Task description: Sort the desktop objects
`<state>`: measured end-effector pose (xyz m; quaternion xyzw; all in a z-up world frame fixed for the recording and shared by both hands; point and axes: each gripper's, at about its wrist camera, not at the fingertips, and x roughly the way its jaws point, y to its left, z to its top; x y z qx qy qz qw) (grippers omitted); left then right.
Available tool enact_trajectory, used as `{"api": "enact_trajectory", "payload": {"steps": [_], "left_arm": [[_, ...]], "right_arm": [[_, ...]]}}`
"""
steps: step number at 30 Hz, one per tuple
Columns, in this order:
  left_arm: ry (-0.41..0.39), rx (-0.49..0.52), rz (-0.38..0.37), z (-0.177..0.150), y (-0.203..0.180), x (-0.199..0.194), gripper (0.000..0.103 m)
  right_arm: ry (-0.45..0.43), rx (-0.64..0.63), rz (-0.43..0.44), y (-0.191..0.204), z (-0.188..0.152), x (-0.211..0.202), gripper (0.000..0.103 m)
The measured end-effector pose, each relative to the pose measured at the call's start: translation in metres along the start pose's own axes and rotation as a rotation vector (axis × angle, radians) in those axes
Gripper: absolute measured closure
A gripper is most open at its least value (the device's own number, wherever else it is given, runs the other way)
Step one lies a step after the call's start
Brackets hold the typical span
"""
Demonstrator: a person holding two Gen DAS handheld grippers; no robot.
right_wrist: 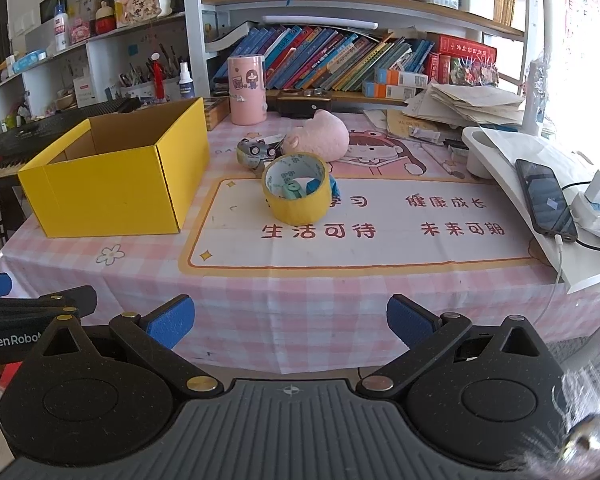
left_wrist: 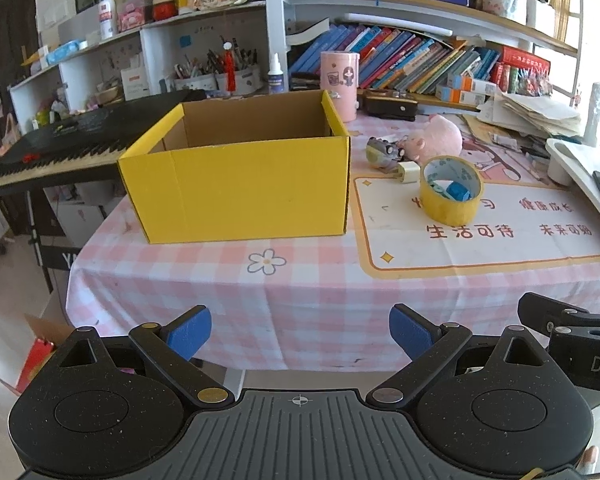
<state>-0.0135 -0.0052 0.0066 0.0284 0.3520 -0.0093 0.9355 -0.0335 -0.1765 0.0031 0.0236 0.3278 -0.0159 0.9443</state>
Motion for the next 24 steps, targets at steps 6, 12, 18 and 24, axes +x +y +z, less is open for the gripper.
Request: {"api": "enact_trajectory", "payload": {"steps": [6,12,18,24], "left_arm": [[-0.004,0.002,0.002,0.0008,-0.0001,-0.0004,0.006],[0.003,-0.004,0.004,0.0011,0.0004,0.0008,0.006],[0.005,-0.005,0.004,0.0014,0.001,0.0015,0.006],[0.003,-0.004,0.004,0.0016,0.0008,0.0024,0.006]], "right_arm": [[-0.002,0.02,0.001,-0.0037,-0.0004,-0.0021,0.0],[-0.001,0.021,0.0,-0.0044,0.0001,-0.0015,0.0],[-0.001,0.022,0.001,-0.0046,0.0004,-0.0011,0.0],[-0.001,0.03,-0.004,-0.0056,0.0012,0.0008,0.0]]}}
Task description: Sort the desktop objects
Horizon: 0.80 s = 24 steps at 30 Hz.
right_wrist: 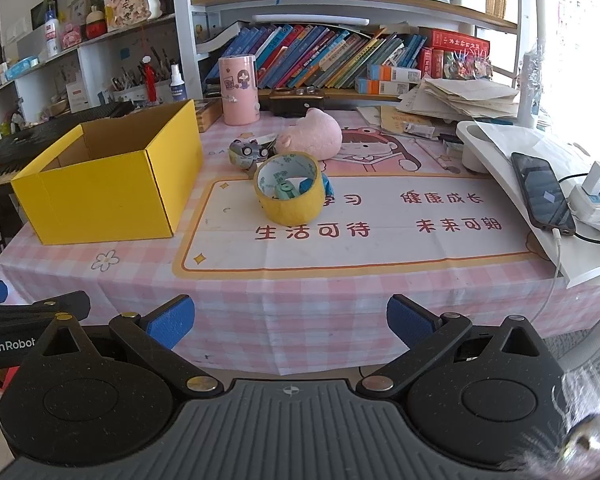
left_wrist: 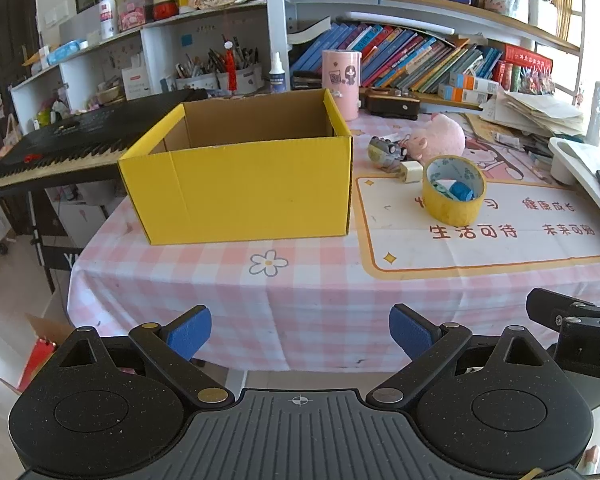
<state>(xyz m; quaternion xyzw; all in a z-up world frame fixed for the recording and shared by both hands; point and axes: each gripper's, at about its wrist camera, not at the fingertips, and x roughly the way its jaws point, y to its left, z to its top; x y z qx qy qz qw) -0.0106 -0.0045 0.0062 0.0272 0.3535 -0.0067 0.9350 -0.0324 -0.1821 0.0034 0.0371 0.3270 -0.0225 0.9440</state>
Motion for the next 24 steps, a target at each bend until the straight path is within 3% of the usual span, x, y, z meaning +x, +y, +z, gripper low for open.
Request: {"api": "enact_trajectory", "payload": {"steps": [24], "left_arm": [[0.0,0.009,-0.007,0.0003,0.0017,0.0025,0.006]], "right_arm": [[-0.012,-0.006,0.003,0.0027,0.0046,-0.0008,0.0]]}}
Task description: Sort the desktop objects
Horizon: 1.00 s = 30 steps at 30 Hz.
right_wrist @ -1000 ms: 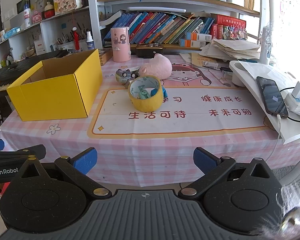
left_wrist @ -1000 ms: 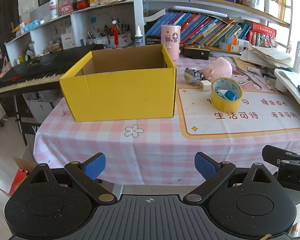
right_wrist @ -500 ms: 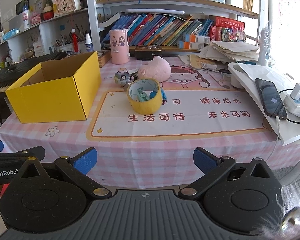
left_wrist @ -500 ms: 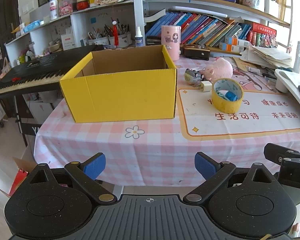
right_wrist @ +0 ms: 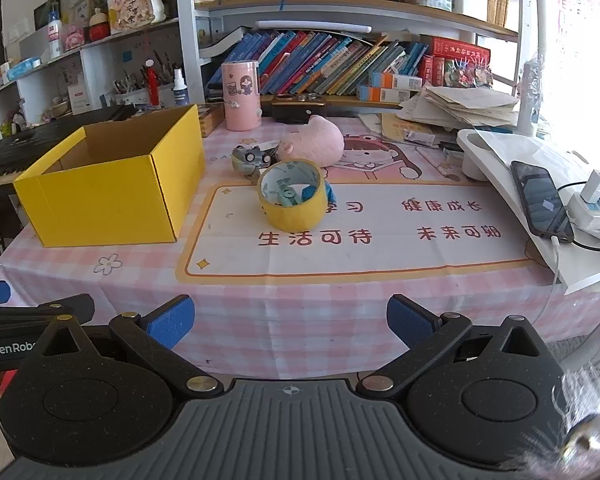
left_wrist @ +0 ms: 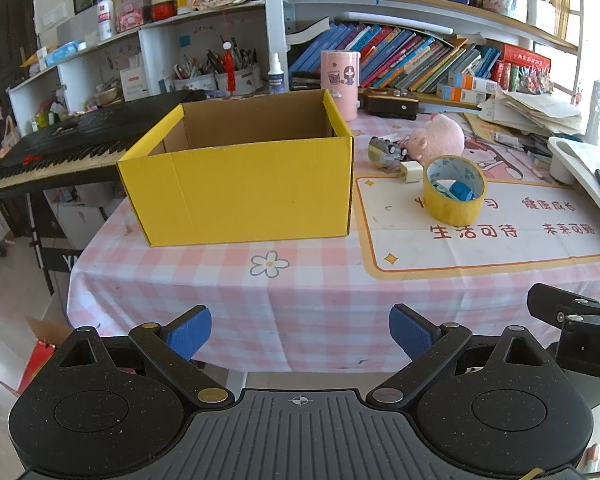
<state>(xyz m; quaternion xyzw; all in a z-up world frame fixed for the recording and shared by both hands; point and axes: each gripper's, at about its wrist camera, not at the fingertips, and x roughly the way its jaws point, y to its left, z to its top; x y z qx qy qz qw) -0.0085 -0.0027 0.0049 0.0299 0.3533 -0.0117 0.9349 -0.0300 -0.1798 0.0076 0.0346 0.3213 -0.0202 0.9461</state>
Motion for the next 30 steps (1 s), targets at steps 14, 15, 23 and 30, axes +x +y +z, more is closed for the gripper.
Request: {"api": "enact_trajectory", "payload": {"steps": [14,15,23,30], "left_arm": [[-0.004,0.008,-0.007,0.001,0.001,0.001,0.006],[-0.004,0.008,-0.008,0.001,0.001,0.002,0.006],[-0.003,0.008,-0.016,0.006,0.002,0.006,0.006],[0.003,0.001,-0.035,0.009,-0.001,0.009,0.006]], "right_arm": [[-0.007,-0.01,0.0,0.004,0.001,-0.002,0.0],[-0.007,-0.011,0.0,0.005,0.002,-0.001,0.0],[0.005,-0.01,0.002,0.006,0.003,0.006,0.0],[0.024,-0.012,0.029,0.002,0.008,0.012,0.0]]}}
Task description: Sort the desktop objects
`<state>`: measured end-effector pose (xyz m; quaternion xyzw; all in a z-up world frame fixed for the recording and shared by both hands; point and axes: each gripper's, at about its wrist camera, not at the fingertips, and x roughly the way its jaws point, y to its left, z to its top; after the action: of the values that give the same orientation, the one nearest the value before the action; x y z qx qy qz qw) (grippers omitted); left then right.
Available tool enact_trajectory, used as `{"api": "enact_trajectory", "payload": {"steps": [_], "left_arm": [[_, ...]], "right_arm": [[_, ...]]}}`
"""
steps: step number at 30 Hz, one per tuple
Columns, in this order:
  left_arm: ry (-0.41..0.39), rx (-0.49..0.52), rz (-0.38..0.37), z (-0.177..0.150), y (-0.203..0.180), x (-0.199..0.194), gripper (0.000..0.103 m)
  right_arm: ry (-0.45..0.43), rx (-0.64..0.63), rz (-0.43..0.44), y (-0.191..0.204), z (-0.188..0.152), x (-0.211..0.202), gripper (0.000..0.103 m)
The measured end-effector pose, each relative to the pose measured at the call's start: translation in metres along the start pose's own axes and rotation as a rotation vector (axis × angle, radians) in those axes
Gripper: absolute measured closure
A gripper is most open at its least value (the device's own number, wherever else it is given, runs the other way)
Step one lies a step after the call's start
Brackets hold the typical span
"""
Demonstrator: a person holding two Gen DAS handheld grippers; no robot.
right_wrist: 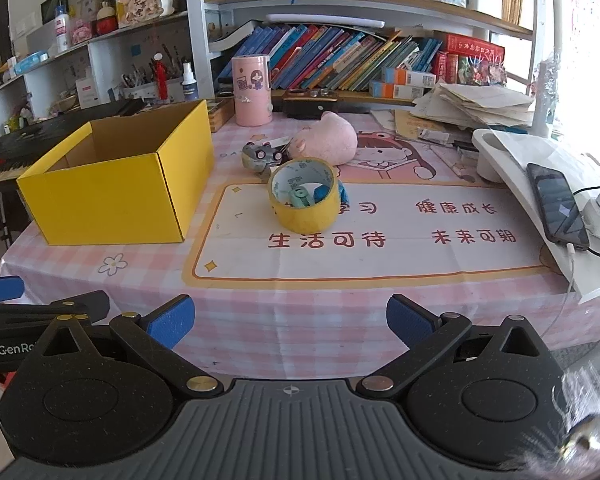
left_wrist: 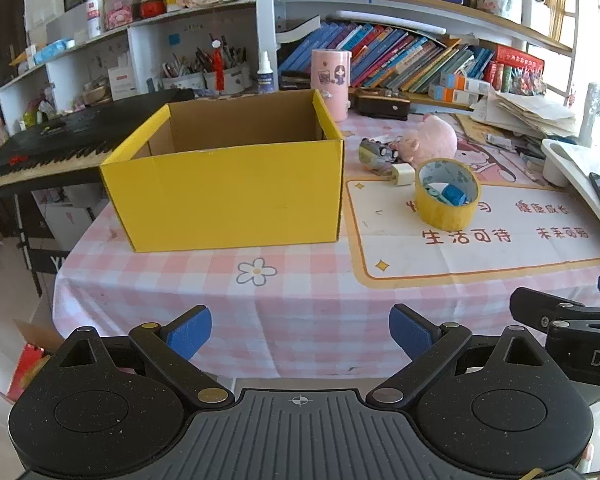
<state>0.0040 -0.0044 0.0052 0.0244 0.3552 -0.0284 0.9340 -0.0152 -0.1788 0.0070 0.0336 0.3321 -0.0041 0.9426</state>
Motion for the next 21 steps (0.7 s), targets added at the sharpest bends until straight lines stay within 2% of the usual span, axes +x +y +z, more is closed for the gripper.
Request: {"api": "enact_trajectory", "payload": {"steps": [13,21], "left_arm": [[0.017,0.02,-0.006,0.002,-0.012,0.005,0.006],[-0.007,0.028,-0.027,0.008,-0.02,0.008,0.006]], "right_arm": [[0.02,0.005,0.002,-0.009,0.002,0.005,0.002],[0.009,0.006,-0.003,-0.017,0.005,0.009,0.002]]}}
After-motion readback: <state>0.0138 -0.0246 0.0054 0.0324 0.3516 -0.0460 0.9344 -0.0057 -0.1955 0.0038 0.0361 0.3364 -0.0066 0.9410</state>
